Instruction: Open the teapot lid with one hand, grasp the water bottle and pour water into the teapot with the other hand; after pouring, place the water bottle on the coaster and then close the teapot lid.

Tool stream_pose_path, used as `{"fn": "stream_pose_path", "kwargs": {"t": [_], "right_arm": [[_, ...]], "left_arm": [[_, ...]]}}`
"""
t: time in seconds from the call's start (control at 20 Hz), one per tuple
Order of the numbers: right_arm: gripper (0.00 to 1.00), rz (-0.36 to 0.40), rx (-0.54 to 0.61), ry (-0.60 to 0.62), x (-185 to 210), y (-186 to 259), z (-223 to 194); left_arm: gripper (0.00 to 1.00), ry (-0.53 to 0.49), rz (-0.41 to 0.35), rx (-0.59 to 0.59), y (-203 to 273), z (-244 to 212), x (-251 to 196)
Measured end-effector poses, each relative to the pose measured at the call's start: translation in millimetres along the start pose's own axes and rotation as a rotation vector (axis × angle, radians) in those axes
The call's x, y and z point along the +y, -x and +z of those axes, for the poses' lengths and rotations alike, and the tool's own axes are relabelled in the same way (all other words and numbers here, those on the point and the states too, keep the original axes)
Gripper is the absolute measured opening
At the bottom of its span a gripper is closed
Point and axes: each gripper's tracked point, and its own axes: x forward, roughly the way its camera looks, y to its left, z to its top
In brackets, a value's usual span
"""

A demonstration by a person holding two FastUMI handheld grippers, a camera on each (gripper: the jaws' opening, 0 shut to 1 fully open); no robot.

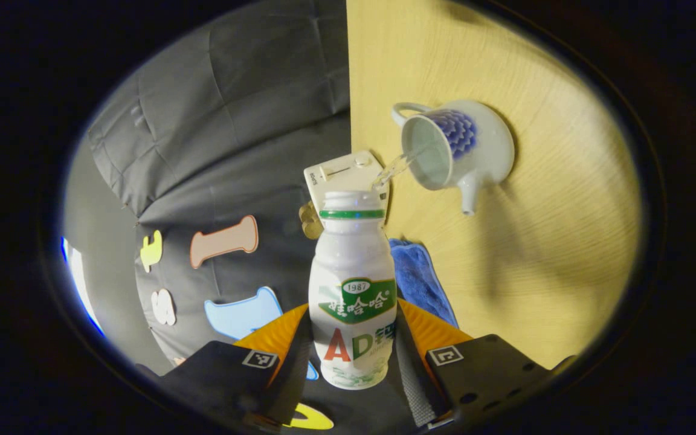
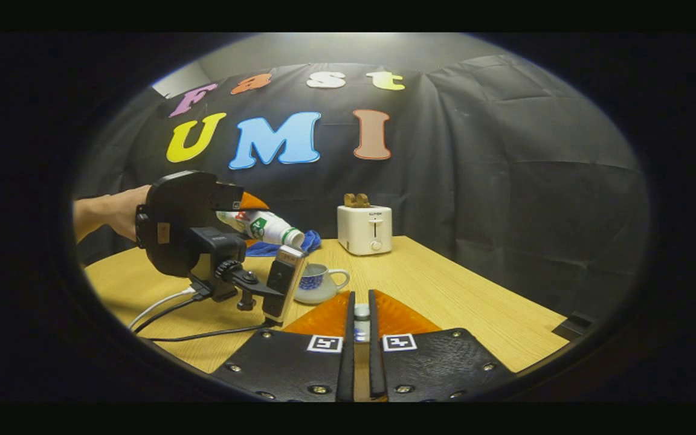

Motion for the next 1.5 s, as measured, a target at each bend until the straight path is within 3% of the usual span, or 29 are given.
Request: {"fn": "stream_pose_path", "kwargs": {"t": [0.05, 0.1, 0.15, 0.2, 0.25, 0.3, 0.35, 0.4, 0.45, 0.5, 0.6, 0.65, 0.7, 0.75, 0.8, 0.85, 0.9, 0.95, 1.0, 1.05, 1.1, 1.15, 1.25, 1.3, 1.35, 1.4, 1.45, 1.5], "right_arm": [[0.10, 0.001, 0.002, -0.002, 0.2, -0.5, -0.2], [0.10, 0.001, 0.002, -0.002, 0.2, -0.6, -1.2], [0.27, 0.000, 0.002, -0.003, -0.1, -0.6, -0.5], [0.27, 0.001, 0.000, -0.005, 0.2, 0.3, -0.6], [0.10, 0.005, -0.006, -0.010, -0.1, 1.5, 1.5], [0.00, 0.007, -0.013, -0.015, 0.8, 2.0, 2.5], [0.27, 0.006, -0.015, -0.013, 0.6, 2.2, 3.2], [0.27, 0.006, -0.014, -0.010, 0.5, 1.7, 1.5], [0.00, 0.009, -0.011, -0.011, 1.2, 1.5, 1.5], [0.10, 0.011, -0.010, -0.013, 1.7, 0.8, 0.6], [0.10, 0.011, -0.011, -0.011, 0.9, 1.5, 1.4], [0.00, 0.010, -0.011, -0.010, 0.8, 1.8, 2.0], [0.00, 0.009, -0.010, -0.012, 0.4, 0.7, 0.9], [0.10, 0.008, -0.009, -0.013, 0.3, 0.3, 1.0], [0.10, 0.008, -0.011, -0.014, -0.2, 1.4, 1.1], [0.10, 0.006, -0.013, -0.015, -0.9, 1.0, 2.3], [0.27, 0.005, -0.016, -0.016, -1.1, 1.5, 3.2], [0.00, 0.005, -0.021, -0.016, -0.5, 1.9, 5.4], [0.10, 0.004, -0.026, -0.013, -0.8, 2.1, 6.3], [0.10, 0.002, -0.025, -0.009, -1.2, 2.0, 6.2], [0.10, 0.003, -0.023, -0.009, -1.2, 1.2, 5.0], [0.27, 0.004, -0.020, -0.010, -0.8, 1.6, 4.2], [0.27, 0.001, -0.017, -0.010, -2.8, 2.3, 3.0], [0.00, 0.000, -0.018, -0.010, -3.1, 1.9, 3.2], [0.27, -0.001, -0.018, -0.009, -3.3, 1.8, 3.9], [0.10, -0.003, -0.017, -0.007, -4.0, 1.9, 3.0], [0.10, -0.002, -0.016, -0.007, -4.0, 1.7, 2.1], [0.27, -0.001, -0.014, -0.007, -4.0, 2.2, 2.0]], "left_arm": [[0.70, -0.010, 0.004, -0.001, 0.1, 0.5, 1.3], [0.81, -0.025, 0.006, -0.004, 0.0, 1.6, 2.1], [0.81, -0.045, 0.011, -0.006, 0.5, 2.1, 5.0], [0.81, -0.066, 0.010, -0.010, 0.4, 2.6, 7.3], [0.81, -0.075, 0.009, -0.013, 1.0, 3.9, 8.1], [0.81, -0.081, 0.009, -0.016, 0.9, 4.2, 8.6], [0.76, -0.089, 0.014, -0.019, 0.6, 4.3, 9.6], [0.81, -0.100, 0.019, -0.020, 0.5, 5.7, 10.5], [0.81, -0.110, 0.024, -0.020, 0.4, 5.2, 12.0], [0.81, -0.117, 0.023, -0.019, 0.9, 6.4, 12.0], [0.75, -0.126, 0.024, -0.022, 1.4, 6.9, 14.3], [0.81, -0.128, 0.023, -0.023, 1.2, 6.7, 14.1], [0.81, -0.132, 0.026, -0.024, 1.0, 7.0, 15.4], [0.81, -0.136, 0.030, -0.024, 1.2, 7.9, 15.1], [0.75, -0.140, 0.031, -0.026, 1.4, 8.4, 16.3], [0.81, -0.145, 0.034, -0.028, 1.6, 8.9, 17.0], [0.75, -0.151, 0.035, -0.031, 1.2, 10.0, 17.3], [0.75, -0.156, 0.037, -0.030, 1.4, 8.9, 18.2], [0.75, -0.158, 0.038, -0.032, 1.6, 9.1, 17.9], [0.81, -0.159, 0.039, -0.033, 1.5, 9.8, 18.1], [0.75, -0.162, 0.038, -0.032, 2.1, 10.0, 18.4], [0.75, -0.164, 0.042, -0.035, 2.3, 10.9, 18.7], [0.81, -0.156, 0.026, -0.048, -0.1, 9.7, 17.0], [0.70, -0.143, 0.017, -0.058, -2.2, 10.4, 15.3], [0.76, -0.132, 0.005, -0.063, -3.6, 9.9, 13.6], [0.82, -0.121, -0.004, -0.068, -3.7, 10.7, 12.7], [0.82, -0.104, -0.018, -0.074, -4.2, 11.1, 9.8], [0.82, -0.077, -0.038, -0.086, -5.8, 9.9, 6.3]]}}
